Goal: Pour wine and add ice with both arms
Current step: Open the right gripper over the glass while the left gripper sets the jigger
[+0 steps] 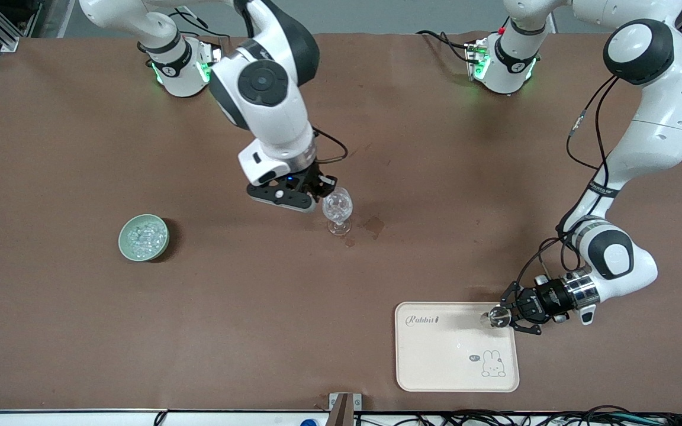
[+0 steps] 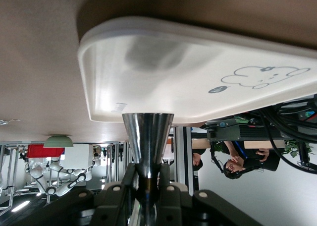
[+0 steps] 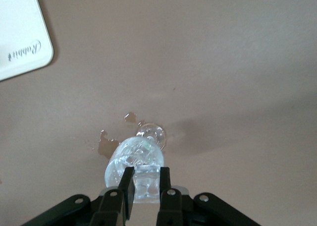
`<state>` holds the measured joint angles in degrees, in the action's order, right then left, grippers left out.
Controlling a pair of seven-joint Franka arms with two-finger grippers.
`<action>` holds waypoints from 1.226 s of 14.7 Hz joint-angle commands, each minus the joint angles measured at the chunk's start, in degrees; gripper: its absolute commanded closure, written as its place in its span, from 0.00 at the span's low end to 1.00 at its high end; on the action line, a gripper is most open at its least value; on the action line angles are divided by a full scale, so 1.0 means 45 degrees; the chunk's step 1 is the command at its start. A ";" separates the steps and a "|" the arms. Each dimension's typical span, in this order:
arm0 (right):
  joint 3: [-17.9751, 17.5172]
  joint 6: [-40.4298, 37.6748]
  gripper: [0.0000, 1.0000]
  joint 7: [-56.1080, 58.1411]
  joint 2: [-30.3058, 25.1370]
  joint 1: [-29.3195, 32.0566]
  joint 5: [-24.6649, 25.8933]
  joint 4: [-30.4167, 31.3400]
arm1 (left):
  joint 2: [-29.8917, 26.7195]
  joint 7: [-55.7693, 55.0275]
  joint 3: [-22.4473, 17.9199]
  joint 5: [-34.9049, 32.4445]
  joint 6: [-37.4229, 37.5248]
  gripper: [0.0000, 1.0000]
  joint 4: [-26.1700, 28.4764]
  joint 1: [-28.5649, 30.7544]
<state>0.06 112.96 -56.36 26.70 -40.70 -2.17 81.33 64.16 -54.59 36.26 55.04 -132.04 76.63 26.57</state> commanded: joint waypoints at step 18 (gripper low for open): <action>0.0183 0.0797 0.78 -0.0385 0.1469 -0.0916 0.0227 -0.0710 | -0.0017 0.0940 -0.0305 -0.2299 0.2034 0.00 -0.0370 0.1025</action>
<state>0.93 117.11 -57.92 32.89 -44.61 -1.92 79.35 66.94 -50.58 35.53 50.00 -127.01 73.56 28.58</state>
